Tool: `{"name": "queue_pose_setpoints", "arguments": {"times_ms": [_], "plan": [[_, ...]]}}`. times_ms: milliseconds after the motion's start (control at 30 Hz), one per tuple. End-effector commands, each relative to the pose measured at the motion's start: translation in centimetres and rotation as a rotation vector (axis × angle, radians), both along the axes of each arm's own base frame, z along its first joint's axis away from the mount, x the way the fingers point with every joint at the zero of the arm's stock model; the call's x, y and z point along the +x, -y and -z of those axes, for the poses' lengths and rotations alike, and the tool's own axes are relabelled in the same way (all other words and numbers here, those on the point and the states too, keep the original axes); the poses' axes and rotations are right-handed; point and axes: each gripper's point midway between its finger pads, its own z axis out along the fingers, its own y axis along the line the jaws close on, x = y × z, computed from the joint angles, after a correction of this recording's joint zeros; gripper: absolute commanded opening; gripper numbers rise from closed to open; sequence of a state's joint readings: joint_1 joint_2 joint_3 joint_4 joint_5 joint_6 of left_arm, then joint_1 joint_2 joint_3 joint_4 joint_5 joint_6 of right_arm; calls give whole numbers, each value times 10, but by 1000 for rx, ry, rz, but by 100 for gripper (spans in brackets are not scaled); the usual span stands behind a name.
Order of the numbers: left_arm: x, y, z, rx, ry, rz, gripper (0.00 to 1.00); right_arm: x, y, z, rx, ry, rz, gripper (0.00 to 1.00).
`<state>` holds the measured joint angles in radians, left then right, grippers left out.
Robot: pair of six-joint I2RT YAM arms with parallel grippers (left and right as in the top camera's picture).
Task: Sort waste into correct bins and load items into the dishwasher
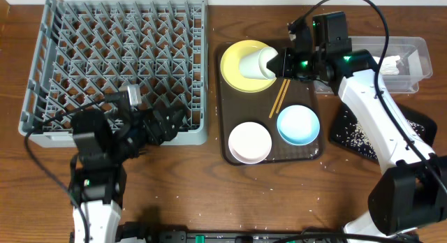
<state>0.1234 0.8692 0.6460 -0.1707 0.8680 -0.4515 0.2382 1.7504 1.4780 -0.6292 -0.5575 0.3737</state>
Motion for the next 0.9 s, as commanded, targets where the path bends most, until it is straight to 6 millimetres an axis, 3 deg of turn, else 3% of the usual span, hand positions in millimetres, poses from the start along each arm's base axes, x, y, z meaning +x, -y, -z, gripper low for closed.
{"name": "queue_pose_setpoints", "arguments": {"times_ms": [0, 133, 300, 533, 867], "plan": [[-6, 21, 5, -391, -388, 29, 90, -9, -22, -13, 115, 1, -108, 1], [3, 20, 28, -535, -633, -57, 90, -14, -37, -12, 177, 3, -175, 1], [6, 23, 42, -558, -703, -38, 90, -24, -63, -14, 350, 1, -346, 1], [7, 39, 2, -527, -434, 276, 90, -32, -88, -9, 534, 17, -544, 1], [9, 40, 11, -550, -475, 312, 90, -39, -107, -20, 562, 74, -612, 1]]}}
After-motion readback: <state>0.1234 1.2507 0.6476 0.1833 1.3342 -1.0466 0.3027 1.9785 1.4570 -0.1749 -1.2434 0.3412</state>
